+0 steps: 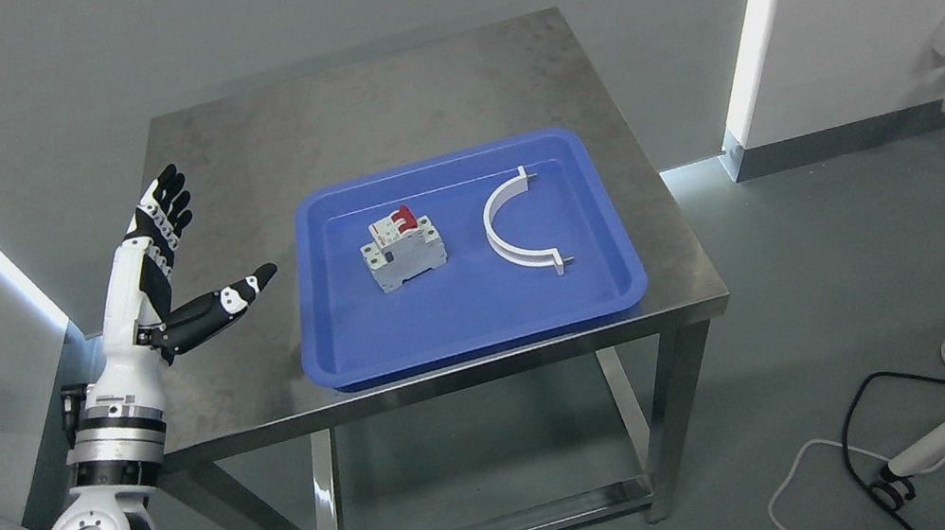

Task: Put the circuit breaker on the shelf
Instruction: 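Reach the left hand toward the circuit breaker in the blue tray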

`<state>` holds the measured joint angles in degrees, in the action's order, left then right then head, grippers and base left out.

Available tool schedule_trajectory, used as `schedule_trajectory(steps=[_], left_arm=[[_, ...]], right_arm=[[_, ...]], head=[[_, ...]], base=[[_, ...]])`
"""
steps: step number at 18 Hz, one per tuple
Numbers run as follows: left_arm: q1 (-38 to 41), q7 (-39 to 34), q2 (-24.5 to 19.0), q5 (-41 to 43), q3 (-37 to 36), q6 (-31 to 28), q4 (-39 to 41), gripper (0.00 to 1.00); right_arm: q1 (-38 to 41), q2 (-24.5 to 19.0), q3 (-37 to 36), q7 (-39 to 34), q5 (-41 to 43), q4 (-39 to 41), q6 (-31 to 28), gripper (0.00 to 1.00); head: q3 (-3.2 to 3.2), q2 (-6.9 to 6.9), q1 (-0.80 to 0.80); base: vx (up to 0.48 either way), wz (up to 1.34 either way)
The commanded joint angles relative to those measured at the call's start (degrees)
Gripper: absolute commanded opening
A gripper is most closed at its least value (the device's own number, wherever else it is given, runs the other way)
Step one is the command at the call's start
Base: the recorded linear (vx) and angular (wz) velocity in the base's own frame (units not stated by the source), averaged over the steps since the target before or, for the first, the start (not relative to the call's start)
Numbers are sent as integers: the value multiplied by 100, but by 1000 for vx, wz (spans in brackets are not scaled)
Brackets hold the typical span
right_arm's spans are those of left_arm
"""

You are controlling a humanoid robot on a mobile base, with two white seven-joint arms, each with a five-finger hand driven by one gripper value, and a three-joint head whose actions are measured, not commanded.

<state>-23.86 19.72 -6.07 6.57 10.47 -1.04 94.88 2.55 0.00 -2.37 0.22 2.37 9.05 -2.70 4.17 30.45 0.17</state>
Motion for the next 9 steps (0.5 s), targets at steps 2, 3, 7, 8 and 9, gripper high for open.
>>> schedule_trajectory(steps=[2, 3, 7, 8, 9], left_arm=[[-979, 793, -747, 380, -1705, -1457, -172, 95], [-1093, 1092, -729, 380, -1802, -1547, -172, 95], [-1497, 1693, -694, 555, -2346, -1854, -390, 95], [-1586, 1719, -659, 721, -2418, -1977, -479, 95], [-1639, 1745, -598, 914, -2436, -2031, -558, 94]], right_arm=[[0, 100, 0, -4, 0, 0, -3, 100], [0, 100, 0, -4, 0, 0, -3, 100], [0, 100, 0, -4, 0, 0, -3, 100], [0, 100, 0, -4, 0, 0, -3, 100], [0, 100, -9, -4, 0, 0, -3, 100]], head=[[0, 0, 0], [0, 0, 0], [0, 1, 0], [0, 0, 0], [0, 0, 0]], base=[[0, 0], [0, 0], [0, 0], [0, 0], [0, 0]])
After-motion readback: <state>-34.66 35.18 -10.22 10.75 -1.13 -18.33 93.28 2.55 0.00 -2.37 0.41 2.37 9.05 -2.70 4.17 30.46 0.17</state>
